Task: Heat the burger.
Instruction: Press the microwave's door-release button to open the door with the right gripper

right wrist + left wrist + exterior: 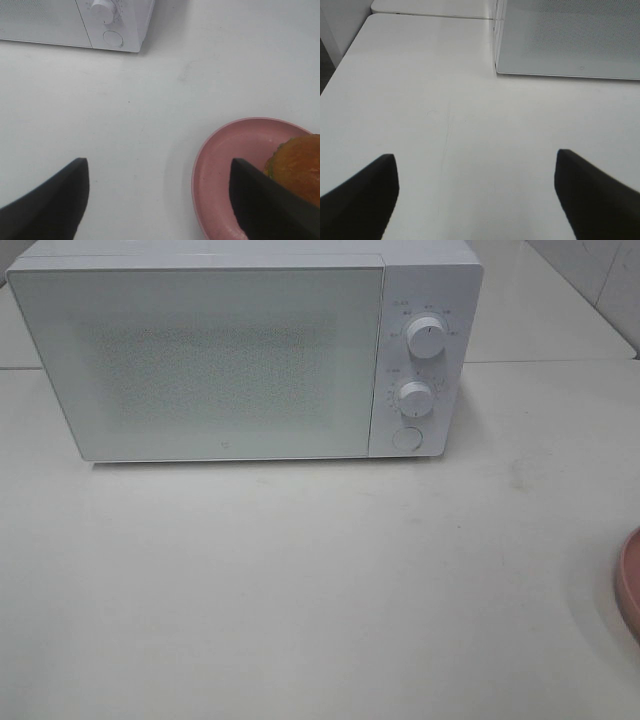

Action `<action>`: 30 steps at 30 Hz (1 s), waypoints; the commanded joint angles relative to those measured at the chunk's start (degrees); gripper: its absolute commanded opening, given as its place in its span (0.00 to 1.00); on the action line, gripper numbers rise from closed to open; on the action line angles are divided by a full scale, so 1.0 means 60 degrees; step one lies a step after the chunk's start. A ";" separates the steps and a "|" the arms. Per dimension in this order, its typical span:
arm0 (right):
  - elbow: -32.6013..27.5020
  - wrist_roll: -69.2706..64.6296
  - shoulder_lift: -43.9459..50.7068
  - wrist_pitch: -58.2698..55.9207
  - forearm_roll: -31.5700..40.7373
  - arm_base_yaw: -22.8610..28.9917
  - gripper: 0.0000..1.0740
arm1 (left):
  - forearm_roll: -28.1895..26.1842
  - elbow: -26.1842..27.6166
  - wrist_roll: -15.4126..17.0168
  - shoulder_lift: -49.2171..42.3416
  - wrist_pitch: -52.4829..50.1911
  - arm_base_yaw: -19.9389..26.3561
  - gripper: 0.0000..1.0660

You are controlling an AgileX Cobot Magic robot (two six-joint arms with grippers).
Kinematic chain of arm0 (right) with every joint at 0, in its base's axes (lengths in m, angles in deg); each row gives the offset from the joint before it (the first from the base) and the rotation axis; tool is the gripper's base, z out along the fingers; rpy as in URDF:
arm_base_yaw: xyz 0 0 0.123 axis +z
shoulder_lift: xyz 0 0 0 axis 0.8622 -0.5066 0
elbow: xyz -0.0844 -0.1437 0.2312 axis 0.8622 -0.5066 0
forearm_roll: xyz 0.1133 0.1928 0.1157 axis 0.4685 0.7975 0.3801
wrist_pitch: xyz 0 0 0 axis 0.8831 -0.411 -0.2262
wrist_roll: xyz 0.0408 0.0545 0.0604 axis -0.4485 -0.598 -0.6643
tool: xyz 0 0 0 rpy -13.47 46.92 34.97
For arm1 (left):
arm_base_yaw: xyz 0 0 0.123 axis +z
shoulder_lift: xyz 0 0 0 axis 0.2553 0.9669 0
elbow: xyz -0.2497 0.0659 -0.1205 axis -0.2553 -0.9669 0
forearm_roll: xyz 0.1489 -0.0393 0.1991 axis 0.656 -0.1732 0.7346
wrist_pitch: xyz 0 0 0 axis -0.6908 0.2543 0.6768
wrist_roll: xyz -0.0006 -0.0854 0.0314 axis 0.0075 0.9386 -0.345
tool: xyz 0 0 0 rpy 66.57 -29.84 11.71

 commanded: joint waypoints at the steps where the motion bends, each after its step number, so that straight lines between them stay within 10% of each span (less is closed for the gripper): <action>1: -0.0076 -0.0095 -0.0143 0.0363 0.0029 -0.0048 0.70 | -0.0086 -0.0010 0.0000 -0.0229 -0.0134 -0.0048 0.73; 30: -0.0649 -0.0095 -0.4316 0.5653 0.0038 -0.0048 0.70 | -0.0086 -0.0010 0.0000 -0.0229 -0.0134 -0.0048 0.73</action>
